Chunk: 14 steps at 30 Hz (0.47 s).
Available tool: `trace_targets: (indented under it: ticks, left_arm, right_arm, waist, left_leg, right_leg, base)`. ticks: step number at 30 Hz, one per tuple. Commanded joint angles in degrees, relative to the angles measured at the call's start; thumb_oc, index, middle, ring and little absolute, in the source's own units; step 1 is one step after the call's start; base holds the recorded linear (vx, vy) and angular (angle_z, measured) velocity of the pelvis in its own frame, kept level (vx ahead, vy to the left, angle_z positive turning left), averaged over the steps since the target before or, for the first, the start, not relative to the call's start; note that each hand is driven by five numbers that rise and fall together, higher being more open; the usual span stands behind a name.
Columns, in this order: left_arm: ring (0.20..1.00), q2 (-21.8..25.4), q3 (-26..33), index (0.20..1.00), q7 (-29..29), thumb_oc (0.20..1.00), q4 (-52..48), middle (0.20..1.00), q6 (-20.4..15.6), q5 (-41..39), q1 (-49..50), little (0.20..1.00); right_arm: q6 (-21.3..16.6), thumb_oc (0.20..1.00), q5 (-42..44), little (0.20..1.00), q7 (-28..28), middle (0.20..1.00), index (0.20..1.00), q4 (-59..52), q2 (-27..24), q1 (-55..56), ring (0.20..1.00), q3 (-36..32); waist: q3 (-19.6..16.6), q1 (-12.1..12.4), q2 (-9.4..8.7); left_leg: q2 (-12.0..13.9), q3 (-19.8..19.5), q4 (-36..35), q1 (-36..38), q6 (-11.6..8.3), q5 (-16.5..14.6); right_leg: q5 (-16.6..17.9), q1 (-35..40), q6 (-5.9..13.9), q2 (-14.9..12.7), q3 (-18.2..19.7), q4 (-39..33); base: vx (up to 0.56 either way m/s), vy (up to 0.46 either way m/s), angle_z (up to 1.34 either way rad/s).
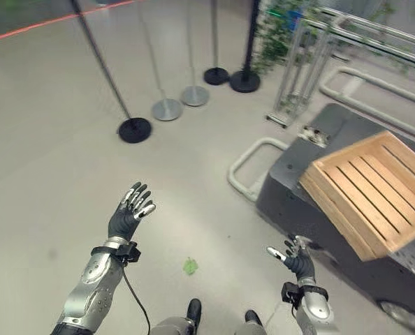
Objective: Pick up the fruits from the basket on one side to the basket on the other side
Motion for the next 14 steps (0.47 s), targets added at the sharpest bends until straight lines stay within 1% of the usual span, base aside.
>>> trace_targets:
  ticks: [1, 2, 3, 4, 5, 6, 7, 8, 9, 11, 12, 14]
  left_arm:
    - [1.000, -0.2, 0.2, 1.000, 1.6, 1.000, -1.2, 1.000, -3.1, 3.2, -0.8, 1.000]
    - [1.000, -0.4, -0.9, 1.000, 2.0, 1.000, 2.9, 1.000, -2.6, 3.4, -1.5, 1.000]
    - [1.000, -0.4, -0.9, 1.000, 1.9, 1.000, 3.0, 1.000, -2.7, 3.4, -1.7, 1.000]
    - [1.000, -0.7, -1.6, 1.000, 1.9, 1.000, 5.7, 1.000, -2.1, 3.3, -1.9, 1.000]
    - [1.000, -1.4, -1.5, 1.000, 1.6, 1.000, 7.5, 1.000, -1.8, 2.4, -2.1, 1.000]
    - [1.000, -1.4, -1.6, 1.000, 1.6, 1.000, 7.6, 1.000, -1.8, 2.4, -2.1, 1.000]
    - [1.000, -2.1, -2.5, 1.000, 1.6, 1.000, 12.2, 1.000, -1.3, 2.2, -2.4, 1.000]
    - [1.000, -2.3, -2.6, 1.000, 1.7, 1.000, 14.4, 1.000, -1.1, 1.7, -2.7, 1.000]
    - [1.000, -2.7, -2.9, 1.000, 1.4, 1.000, 18.4, 1.000, -0.5, 1.6, -2.4, 1.000]
    - [1.000, -2.7, -2.9, 1.000, 1.4, 1.000, 18.5, 1.000, -0.5, 1.6, -2.4, 1.000]
    - [1.000, -3.5, -3.3, 1.000, 1.2, 1.000, 24.5, 1.000, 0.0, 2.0, -2.9, 1.000]
    - [1.000, -4.5, -3.7, 1.000, 0.9, 1.000, 31.1, 1.000, 0.6, 2.0, -4.1, 1.000]
  right_arm:
    - [-2.5, 1.000, -0.8, 1.000, -1.6, 1.000, 1.000, 0.8, -2.4, -1.8, 1.000, -0.9]
    - [-2.0, 1.000, -0.8, 1.000, -2.0, 1.000, 1.000, 4.1, -2.7, -3.2, 1.000, 0.1]
    - [-2.1, 1.000, -0.8, 1.000, -2.0, 1.000, 1.000, 4.1, -2.7, -3.3, 1.000, 0.1]
    - [-1.8, 1.000, -0.8, 1.000, -1.9, 1.000, 1.000, 5.4, -2.6, -3.2, 1.000, 0.2]
    - [-1.4, 1.000, -1.0, 1.000, -1.8, 1.000, 1.000, 7.1, -2.6, -3.3, 1.000, 0.4]
    - [-1.5, 1.000, -1.0, 1.000, -1.8, 1.000, 1.000, 7.2, -2.7, -3.3, 1.000, 0.4]
    - [-0.8, 1.000, -2.1, 1.000, -2.2, 1.000, 1.000, 9.9, -2.9, -3.7, 1.000, 1.3]
    - [-0.6, 1.000, -1.3, 1.000, -2.2, 1.000, 1.000, 11.8, -2.7, -4.0, 1.000, 1.3]
    - [-0.2, 1.000, -1.3, 1.000, -2.3, 1.000, 1.000, 16.8, -3.0, -4.2, 1.000, 1.4]
    - [-0.2, 1.000, -1.3, 1.000, -2.3, 1.000, 1.000, 16.9, -3.0, -4.3, 1.000, 1.4]
    - [0.3, 1.000, -1.2, 1.000, -2.1, 1.000, 1.000, 23.8, -3.1, -4.9, 1.000, 2.3]
    - [1.1, 1.000, -3.0, 1.000, -2.3, 1.000, 1.000, 31.6, -3.5, -6.6, 1.000, 3.9]
  waist:
    - [-2.7, 1.1, 2.35]
    - [-2.9, 0.4, 2.05]
    - [-2.9, 0.6, 2.04]
    - [-3.1, 0.8, 1.71]
    - [-3.5, 0.9, 1.36]
    - [-3.5, 0.9, 1.37]
    - [-3.9, 0.2, 1.19]
    - [-4.2, 0.1, 1.16]
    - [-5.3, 0.2, 1.14]
    - [-5.3, 0.2, 1.15]
    - [-5.9, 0.0, 1.19]
    - [-6.3, -0.1, 1.30]
  left_leg:
    - [8.0, -1.9, -7.7, 2.6, -7.06, -0.4]
    - [7.7, -0.4, -7.8, 3.0, -6.83, -0.4]
    - [7.8, -0.2, -7.8, 3.1, -6.84, -0.5]
    - [7.4, 0.8, -7.1, 3.2, -6.70, -1.0]
    - [7.1, 1.8, -7.1, 3.2, -6.85, -1.4]
    - [7.1, 1.8, -7.1, 3.3, -6.83, -1.4]
    - [7.5, 3.3, -6.4, 3.5, -7.25, -1.6]
    - [8.0, 4.0, -5.8, 3.4, -7.44, -1.7]
    - [8.6, 5.1, -5.4, 3.7, -7.70, -1.7]
    - [8.6, 5.1, -5.4, 3.8, -7.71, -1.7]
    - [9.0, 5.7, -5.3, 4.6, -8.02, -1.9]
    - [9.6, 5.7, -5.2, 5.2, -8.54, -1.7]
  right_leg:
    - [-5.3, 3.1, 2.57, -4.9, -16.5, 2.1]
    - [-4.6, 2.5, 2.55, -3.2, -15.7, 1.2]
    - [-4.7, 2.3, 2.53, -3.1, -15.5, 1.4]
    - [-5.1, 2.6, 2.17, -2.6, -15.7, 1.0]
    - [-4.8, 3.6, 2.15, -3.5, -17.2, -1.8]
    - [-4.6, 3.8, 2.18, -3.5, -17.2, -2.1]
    - [-3.4, 4.5, 2.79, -3.8, -16.8, -4.7]
    - [-3.1, 5.2, 2.62, -3.5, -17.1, -6.4]
    - [-3.4, 6.6, 2.32, -2.8, -17.1, -8.2]
    - [-3.4, 6.7, 2.31, -2.8, -17.0, -8.2]
    - [-3.8, 8.0, 2.01, -2.4, -16.7, -9.1]
    - [-4.2, 9.3, 1.59, -1.8, -16.4, -10.3]
  base:
    - [0.03, 0.165, -1.55]
    - [0.02, 0.083, -1.34]
    - [0.03, 0.116, -1.03]
    - [0.01, 0.035, -0.51]
    - [0.01, 0.037, -0.31]
    - [0.01, -0.033, -0.37]
    - [0.02, -0.041, -0.47]
    - [0.06, -0.067, -0.49]
    - [0.05, -0.032, -0.33]
    - [0.04, -0.032, -0.43]
    - [0.05, -0.061, -0.32]
    - [0.04, -0.078, -0.17]
